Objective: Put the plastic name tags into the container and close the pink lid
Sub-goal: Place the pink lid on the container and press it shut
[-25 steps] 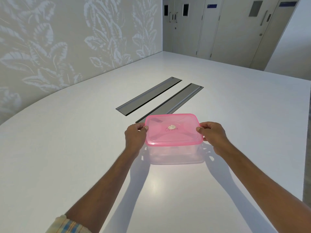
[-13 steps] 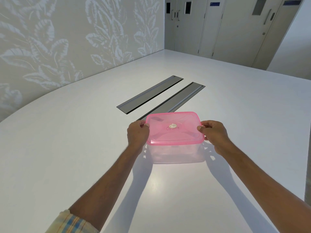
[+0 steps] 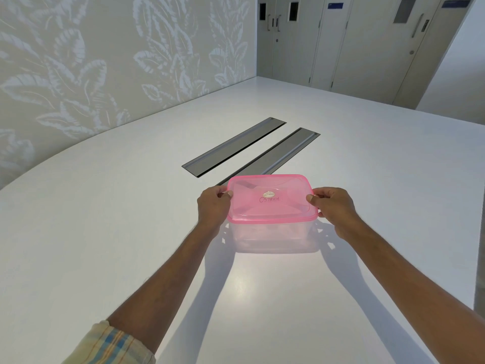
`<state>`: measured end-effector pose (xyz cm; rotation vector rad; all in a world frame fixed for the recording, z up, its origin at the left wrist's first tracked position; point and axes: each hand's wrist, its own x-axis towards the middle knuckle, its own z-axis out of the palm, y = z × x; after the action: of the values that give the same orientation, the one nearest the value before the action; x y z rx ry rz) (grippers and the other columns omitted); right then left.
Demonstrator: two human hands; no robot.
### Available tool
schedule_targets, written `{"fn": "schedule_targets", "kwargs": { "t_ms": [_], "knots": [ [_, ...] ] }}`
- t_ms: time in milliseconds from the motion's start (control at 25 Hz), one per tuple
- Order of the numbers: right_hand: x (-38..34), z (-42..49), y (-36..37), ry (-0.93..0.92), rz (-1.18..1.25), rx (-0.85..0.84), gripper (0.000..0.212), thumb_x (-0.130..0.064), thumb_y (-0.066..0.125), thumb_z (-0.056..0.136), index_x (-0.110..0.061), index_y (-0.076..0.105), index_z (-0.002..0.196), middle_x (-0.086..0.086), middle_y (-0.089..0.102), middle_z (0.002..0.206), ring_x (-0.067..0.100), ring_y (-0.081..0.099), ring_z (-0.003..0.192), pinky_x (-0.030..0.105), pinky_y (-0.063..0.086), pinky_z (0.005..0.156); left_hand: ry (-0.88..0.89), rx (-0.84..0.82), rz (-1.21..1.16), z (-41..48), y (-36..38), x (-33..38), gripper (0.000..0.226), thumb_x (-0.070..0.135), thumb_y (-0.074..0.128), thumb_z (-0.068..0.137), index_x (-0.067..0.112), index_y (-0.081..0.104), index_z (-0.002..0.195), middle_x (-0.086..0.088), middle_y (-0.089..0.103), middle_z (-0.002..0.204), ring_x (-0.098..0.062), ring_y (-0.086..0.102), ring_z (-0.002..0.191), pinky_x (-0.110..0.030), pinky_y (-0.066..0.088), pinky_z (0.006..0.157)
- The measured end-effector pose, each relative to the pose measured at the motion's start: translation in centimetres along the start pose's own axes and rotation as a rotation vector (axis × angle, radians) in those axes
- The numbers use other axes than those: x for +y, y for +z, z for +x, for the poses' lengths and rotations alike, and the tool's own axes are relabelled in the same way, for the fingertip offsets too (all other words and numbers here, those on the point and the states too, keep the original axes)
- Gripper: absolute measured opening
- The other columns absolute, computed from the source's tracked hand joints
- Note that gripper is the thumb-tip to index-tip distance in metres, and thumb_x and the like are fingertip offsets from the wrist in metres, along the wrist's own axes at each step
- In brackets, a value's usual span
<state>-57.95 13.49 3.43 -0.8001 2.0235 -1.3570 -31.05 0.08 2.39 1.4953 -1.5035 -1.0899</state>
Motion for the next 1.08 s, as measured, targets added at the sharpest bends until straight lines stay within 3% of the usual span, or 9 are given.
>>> {"fn": "schedule_targets", "kwargs": {
  "t_ms": [200, 360, 440, 560, 680, 800, 1080],
  "knots": [
    [0.0, -0.2, 0.2, -0.011, -0.01, 0.03, 0.019, -0.017, 0.08, 0.09, -0.013, 0.077, 0.108, 0.01, 0.077, 0.104, 0.021, 0.066, 0.084, 0.04, 0.06, 0.079, 0.024, -0.002, 0.036, -0.2, 0.2, 0.2, 0.03, 0.019, 0.062, 0.1, 0.013, 0.073, 0.128, -0.003, 0.075, 0.107, -0.024, 0.069, 0.1, -0.04, 0.059, 0.095],
    [0.4, -0.7, 0.1, -0.028, -0.05, 0.049, 0.01, -0.017, 0.08, 0.09, -0.024, 0.074, 0.095, 0.01, 0.076, 0.101, 0.022, 0.067, 0.087, 0.049, 0.062, 0.093, 0.082, -0.017, 0.156, -0.6, 0.7, 1.1, 0.041, 0.008, 0.046, 0.093, 0.016, 0.072, 0.123, -0.01, 0.073, 0.103, -0.034, 0.069, 0.098, -0.038, 0.056, 0.081],
    [0.5, -0.8, 0.1, -0.031, -0.052, 0.046, 0.012, -0.017, 0.079, 0.09, -0.026, 0.072, 0.093, 0.006, 0.076, 0.096, 0.021, 0.067, 0.086, 0.05, 0.061, 0.094, 0.142, -0.023, 0.285, -0.4, 1.2, 1.7, 0.044, 0.008, 0.041, 0.093, 0.016, 0.067, 0.128, -0.014, 0.068, 0.113, -0.039, 0.066, 0.106, -0.047, 0.057, 0.09],
    [0.5, -0.7, 0.1, -0.022, -0.057, 0.034, 0.021, -0.018, 0.079, 0.09, -0.014, 0.076, 0.11, 0.003, 0.075, 0.098, 0.021, 0.068, 0.09, 0.048, 0.061, 0.094, 0.193, -0.036, 0.418, 0.9, 1.9, 2.5, 0.036, 0.024, 0.043, 0.106, 0.015, 0.065, 0.132, -0.018, 0.062, 0.123, -0.042, 0.063, 0.113, -0.051, 0.055, 0.099],
    [0.5, -0.6, 0.1, -0.021, -0.067, 0.03, 0.034, -0.02, 0.078, 0.092, -0.014, 0.073, 0.125, -0.001, 0.073, 0.095, 0.017, 0.066, 0.087, 0.041, 0.06, 0.09, 0.188, -0.049, 0.496, 2.7, 2.8, 2.8, 0.045, 0.043, 0.041, 0.11, 0.013, 0.067, 0.132, -0.019, 0.061, 0.126, -0.043, 0.064, 0.116, -0.047, 0.054, 0.099],
    [0.5, -0.3, 0.2, -0.03, -0.077, 0.023, 0.036, -0.02, 0.076, 0.093, -0.017, 0.071, 0.129, -0.003, 0.07, 0.09, 0.014, 0.064, 0.082, 0.037, 0.058, 0.082, 0.193, -0.052, 0.577, 4.1, 3.5, 2.6, 0.051, 0.047, 0.03, 0.113, 0.01, 0.061, 0.128, -0.021, 0.061, 0.125, -0.045, 0.064, 0.116, -0.047, 0.05, 0.094],
    [0.7, 0.5, 0.7, -0.052, -0.099, 0.035, 0.031, -0.021, 0.075, 0.094, -0.021, 0.074, 0.124, -0.002, 0.072, 0.09, 0.019, 0.068, 0.084, 0.049, 0.063, 0.091, 0.208, -0.091, 0.564, 5.8, 4.1, 1.6, 0.047, 0.043, 0.026, 0.114, 0.008, 0.055, 0.125, -0.025, 0.064, 0.119, -0.048, 0.063, 0.111, -0.049, 0.05, 0.093]
  ]
}}
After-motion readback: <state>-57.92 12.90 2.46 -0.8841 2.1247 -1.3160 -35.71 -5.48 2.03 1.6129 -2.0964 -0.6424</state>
